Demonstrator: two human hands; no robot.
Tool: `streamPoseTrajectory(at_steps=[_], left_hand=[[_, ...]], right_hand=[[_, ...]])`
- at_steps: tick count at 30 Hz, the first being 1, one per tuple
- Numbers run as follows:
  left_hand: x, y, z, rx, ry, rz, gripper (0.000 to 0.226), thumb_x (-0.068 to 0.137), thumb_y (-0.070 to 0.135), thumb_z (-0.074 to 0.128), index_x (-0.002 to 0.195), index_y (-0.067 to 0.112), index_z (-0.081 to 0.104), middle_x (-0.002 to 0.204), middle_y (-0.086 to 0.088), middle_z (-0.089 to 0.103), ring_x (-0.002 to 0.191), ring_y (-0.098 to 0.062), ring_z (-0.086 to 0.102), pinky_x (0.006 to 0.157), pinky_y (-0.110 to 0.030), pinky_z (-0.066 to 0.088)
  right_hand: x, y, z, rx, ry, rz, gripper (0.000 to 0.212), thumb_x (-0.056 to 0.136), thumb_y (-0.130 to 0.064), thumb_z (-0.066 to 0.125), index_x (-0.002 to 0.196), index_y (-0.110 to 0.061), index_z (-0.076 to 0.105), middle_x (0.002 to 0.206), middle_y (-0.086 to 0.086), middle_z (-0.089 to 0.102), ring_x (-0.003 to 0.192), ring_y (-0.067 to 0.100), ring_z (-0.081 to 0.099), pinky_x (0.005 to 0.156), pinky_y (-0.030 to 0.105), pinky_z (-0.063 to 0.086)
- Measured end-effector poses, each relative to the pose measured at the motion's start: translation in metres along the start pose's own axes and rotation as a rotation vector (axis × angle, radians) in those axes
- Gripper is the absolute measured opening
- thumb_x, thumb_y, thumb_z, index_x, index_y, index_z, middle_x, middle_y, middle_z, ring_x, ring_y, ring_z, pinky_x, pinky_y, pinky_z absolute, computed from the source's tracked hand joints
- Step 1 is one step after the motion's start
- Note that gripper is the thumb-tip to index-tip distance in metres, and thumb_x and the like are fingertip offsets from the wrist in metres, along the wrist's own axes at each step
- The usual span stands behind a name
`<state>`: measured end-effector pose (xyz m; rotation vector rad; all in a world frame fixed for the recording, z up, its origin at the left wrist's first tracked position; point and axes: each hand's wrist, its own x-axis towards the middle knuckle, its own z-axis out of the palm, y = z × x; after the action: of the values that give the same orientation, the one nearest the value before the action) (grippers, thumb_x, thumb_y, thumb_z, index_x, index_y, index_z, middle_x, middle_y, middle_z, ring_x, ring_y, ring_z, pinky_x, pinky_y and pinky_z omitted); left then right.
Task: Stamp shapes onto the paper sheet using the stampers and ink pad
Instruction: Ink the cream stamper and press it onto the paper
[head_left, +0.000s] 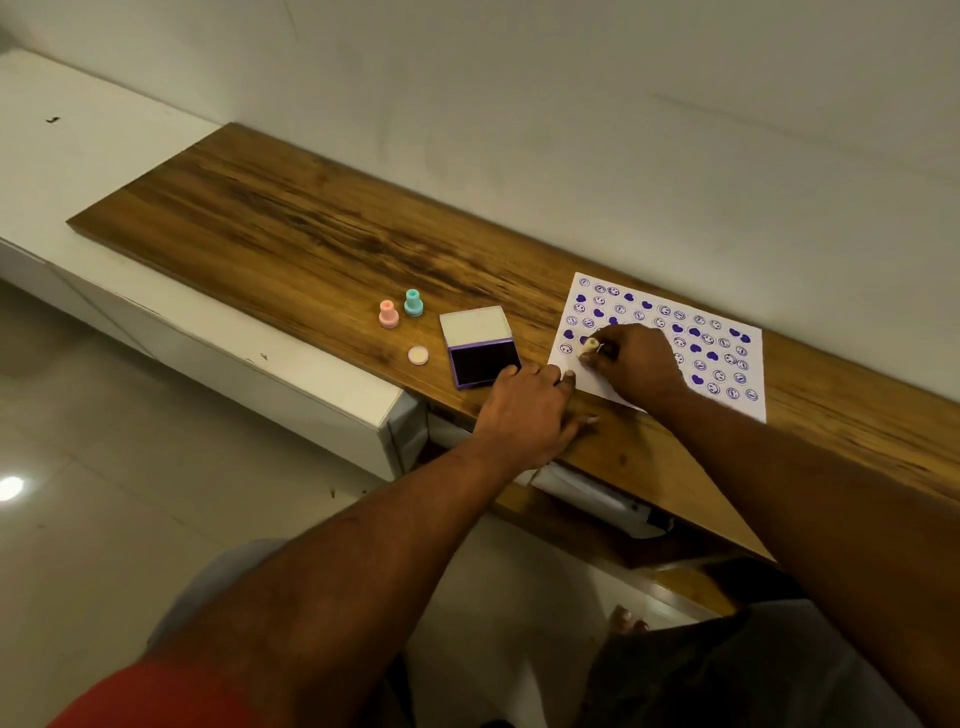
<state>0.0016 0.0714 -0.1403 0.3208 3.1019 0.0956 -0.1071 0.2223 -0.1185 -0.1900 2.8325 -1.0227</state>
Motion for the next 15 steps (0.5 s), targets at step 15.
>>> streamPoseTrajectory(at_steps=[15], left_hand=[[-0.001,-0.001,0.003,-0.088,0.008,-0.019,0.079,0.102,0.073,0.029,0.159,0.018,0.039,0.147,-0.007,0.056,0.136,-0.028,0.049,0.110,-0.047,0.041]], right_hand=[[-0.024,-0.001,-0.011,0.944,0.148,0.535,0.019,0.090,-0.030,0.077,0.094,-0.011,0.077,0.077,0.002,0.066,0.068,0.012,0.055,0.064,0.025,0.051]])
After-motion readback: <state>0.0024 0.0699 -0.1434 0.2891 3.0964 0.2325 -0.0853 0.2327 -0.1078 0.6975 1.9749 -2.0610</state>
